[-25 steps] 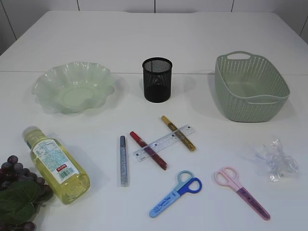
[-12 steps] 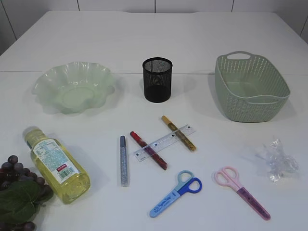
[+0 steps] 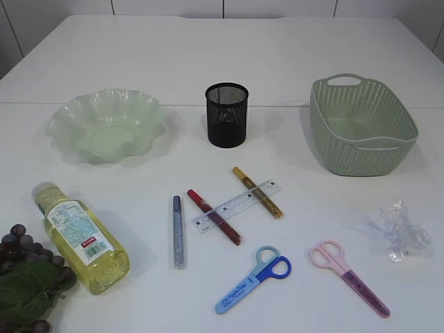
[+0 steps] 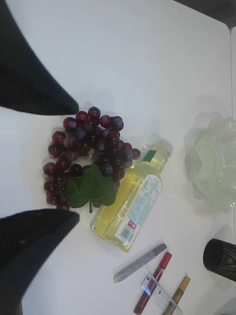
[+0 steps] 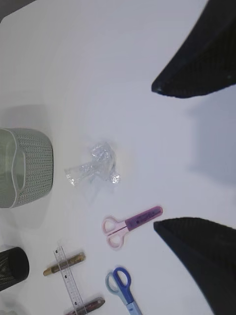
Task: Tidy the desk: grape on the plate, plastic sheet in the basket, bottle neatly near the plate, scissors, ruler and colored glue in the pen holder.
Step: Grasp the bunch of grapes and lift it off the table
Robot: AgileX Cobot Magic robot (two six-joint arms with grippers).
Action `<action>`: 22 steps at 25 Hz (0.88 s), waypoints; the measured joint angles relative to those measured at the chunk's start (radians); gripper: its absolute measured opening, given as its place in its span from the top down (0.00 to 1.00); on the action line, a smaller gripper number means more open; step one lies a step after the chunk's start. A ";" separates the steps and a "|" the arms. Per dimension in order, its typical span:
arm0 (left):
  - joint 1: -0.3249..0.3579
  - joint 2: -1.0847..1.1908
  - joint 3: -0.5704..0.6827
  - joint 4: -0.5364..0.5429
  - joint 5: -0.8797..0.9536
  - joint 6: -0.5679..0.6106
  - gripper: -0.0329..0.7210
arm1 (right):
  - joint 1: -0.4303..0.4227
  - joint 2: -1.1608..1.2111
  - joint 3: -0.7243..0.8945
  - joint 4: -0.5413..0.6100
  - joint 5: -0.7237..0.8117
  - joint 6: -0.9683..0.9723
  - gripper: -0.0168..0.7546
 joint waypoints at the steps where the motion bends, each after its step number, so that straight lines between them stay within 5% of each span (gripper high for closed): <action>1: 0.000 0.000 0.000 0.000 0.000 0.000 0.38 | 0.000 0.000 0.000 0.000 0.000 0.000 0.22; 11: 0.000 0.038 -0.021 -0.034 -0.011 0.000 0.38 | 0.000 0.036 -0.049 0.111 -0.054 0.035 0.22; 22: 0.000 0.454 -0.059 -0.010 -0.188 0.000 0.38 | 0.000 0.476 -0.115 0.144 -0.228 0.041 0.22</action>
